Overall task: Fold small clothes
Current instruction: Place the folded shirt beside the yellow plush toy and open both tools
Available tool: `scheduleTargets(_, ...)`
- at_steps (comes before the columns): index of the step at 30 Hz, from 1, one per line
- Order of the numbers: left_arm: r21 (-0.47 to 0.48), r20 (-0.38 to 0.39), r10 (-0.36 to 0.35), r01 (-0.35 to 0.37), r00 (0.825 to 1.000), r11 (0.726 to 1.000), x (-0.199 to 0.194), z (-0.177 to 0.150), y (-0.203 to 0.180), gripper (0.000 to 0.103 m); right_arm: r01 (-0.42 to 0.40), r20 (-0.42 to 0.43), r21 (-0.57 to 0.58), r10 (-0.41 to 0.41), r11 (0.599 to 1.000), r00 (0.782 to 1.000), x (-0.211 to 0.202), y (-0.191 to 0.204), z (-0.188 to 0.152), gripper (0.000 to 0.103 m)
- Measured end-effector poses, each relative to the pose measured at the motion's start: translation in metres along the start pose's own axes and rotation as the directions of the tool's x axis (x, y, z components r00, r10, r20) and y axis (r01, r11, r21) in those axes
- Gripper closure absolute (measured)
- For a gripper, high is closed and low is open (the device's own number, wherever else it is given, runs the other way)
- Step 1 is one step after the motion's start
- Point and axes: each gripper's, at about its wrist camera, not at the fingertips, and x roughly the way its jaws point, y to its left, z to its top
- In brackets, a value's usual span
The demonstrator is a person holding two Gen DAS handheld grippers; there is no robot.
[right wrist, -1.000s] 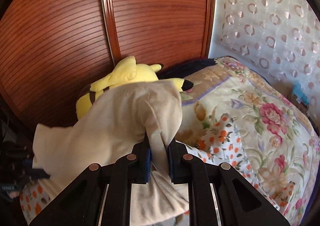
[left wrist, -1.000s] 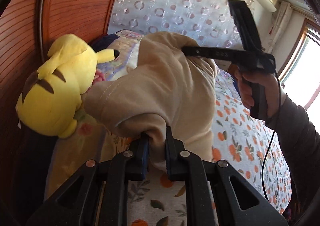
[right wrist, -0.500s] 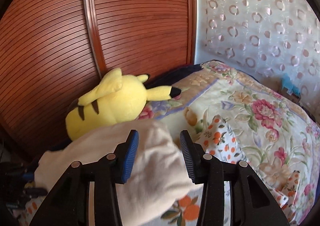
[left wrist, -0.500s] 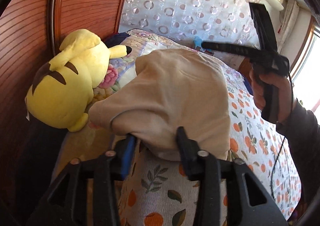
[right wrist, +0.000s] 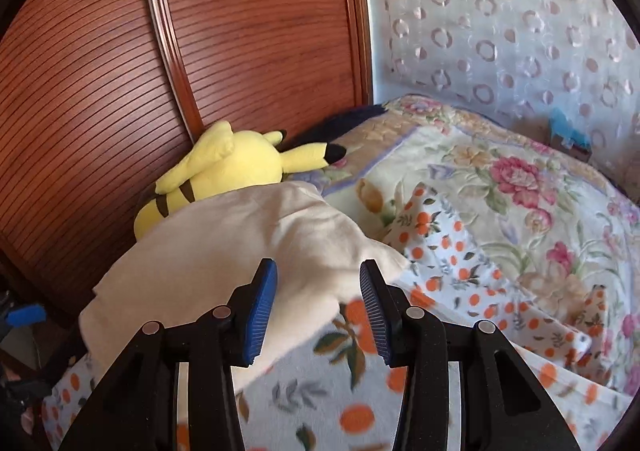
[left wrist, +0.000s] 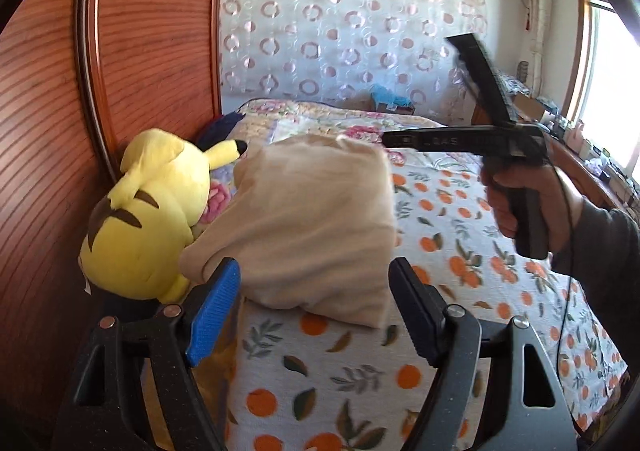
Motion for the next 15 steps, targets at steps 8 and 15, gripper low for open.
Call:
scheduleTargets(8,0.047,0.051,-0.043,0.04,0.998,0.998,-0.03,0.002,-0.043,0.026,0.071,0.127,0.045,-0.077,0.996,0.989,-0.123,0.003,-0.067,0.058)
scheduleTargets(15,0.111,0.079,-0.069,0.06,0.994,0.992,-0.049,-0.001,-0.089,0.026,0.144,0.179,0.09,-0.158,0.985,0.971,-0.207,0.023,-0.125,0.036)
